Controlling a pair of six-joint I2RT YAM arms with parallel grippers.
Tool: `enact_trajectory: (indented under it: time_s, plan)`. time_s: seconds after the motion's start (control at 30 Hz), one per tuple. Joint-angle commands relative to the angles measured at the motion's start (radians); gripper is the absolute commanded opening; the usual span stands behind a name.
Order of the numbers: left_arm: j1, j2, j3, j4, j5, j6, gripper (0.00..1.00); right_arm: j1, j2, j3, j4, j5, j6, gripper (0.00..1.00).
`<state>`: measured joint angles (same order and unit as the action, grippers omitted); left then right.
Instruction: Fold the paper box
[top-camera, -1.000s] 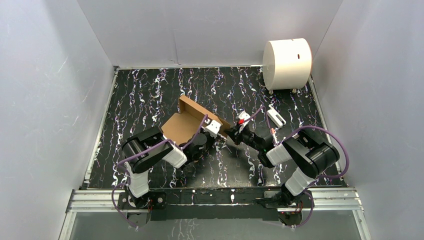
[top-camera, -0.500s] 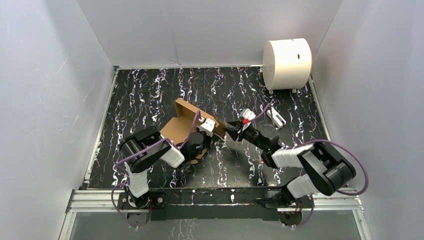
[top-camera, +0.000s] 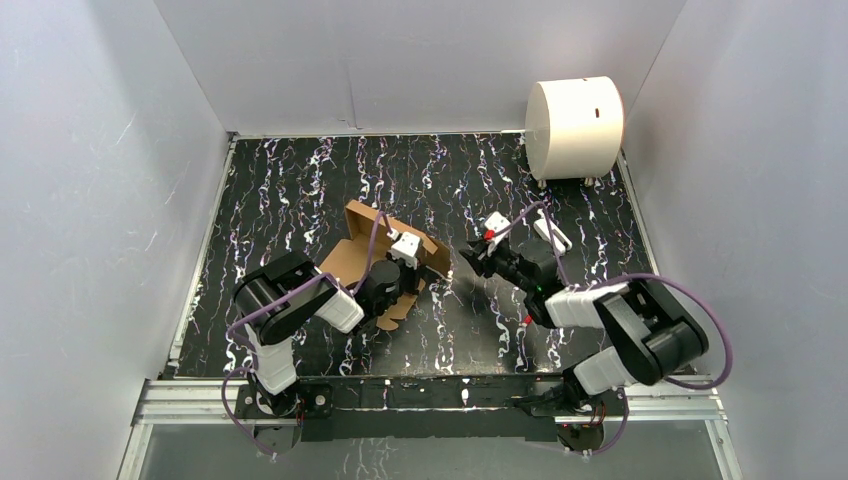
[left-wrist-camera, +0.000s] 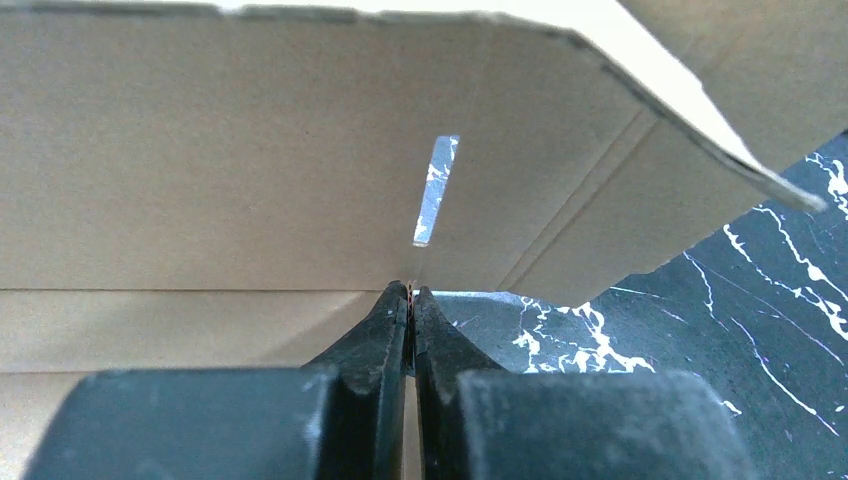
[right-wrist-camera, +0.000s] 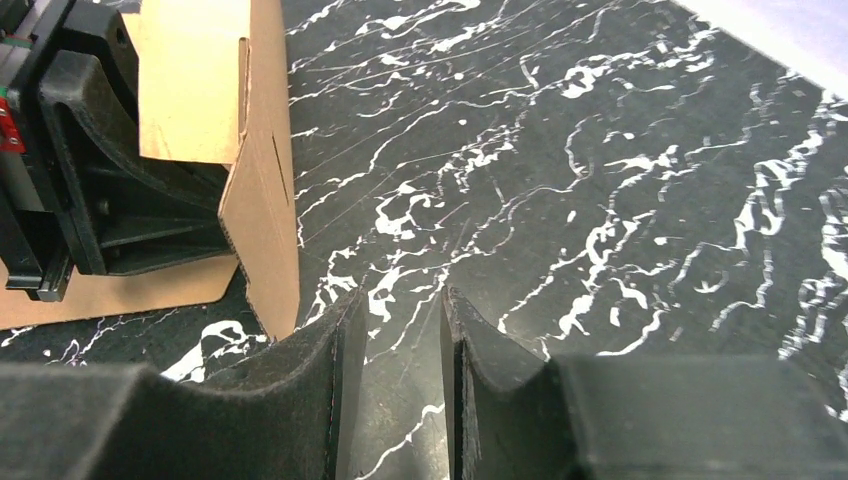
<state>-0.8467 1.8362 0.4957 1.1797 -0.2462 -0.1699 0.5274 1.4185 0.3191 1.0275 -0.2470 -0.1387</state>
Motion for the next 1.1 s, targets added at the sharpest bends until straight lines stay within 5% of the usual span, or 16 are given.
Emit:
enact_trajectory:
  time_s: [0.0,0.4,0.77,1.07]
  plan:
    - [0.018,-0.028,-0.017,-0.017,0.034,-0.034,0.00,-0.004,0.094,0.098,0.046,-0.135,-0.001,0.40]
    - [0.037,-0.025,-0.017,-0.016,0.078,-0.060,0.00,0.016,0.346,0.196,0.283,-0.365,0.150,0.39]
    - [0.055,-0.057,-0.031,-0.017,0.097,-0.095,0.01,0.049,0.407,0.207,0.301,-0.349,0.159,0.41]
    - [0.063,-0.183,-0.086,-0.032,0.125,-0.154,0.20,0.049,0.401,0.186,0.299,-0.322,0.144,0.43]
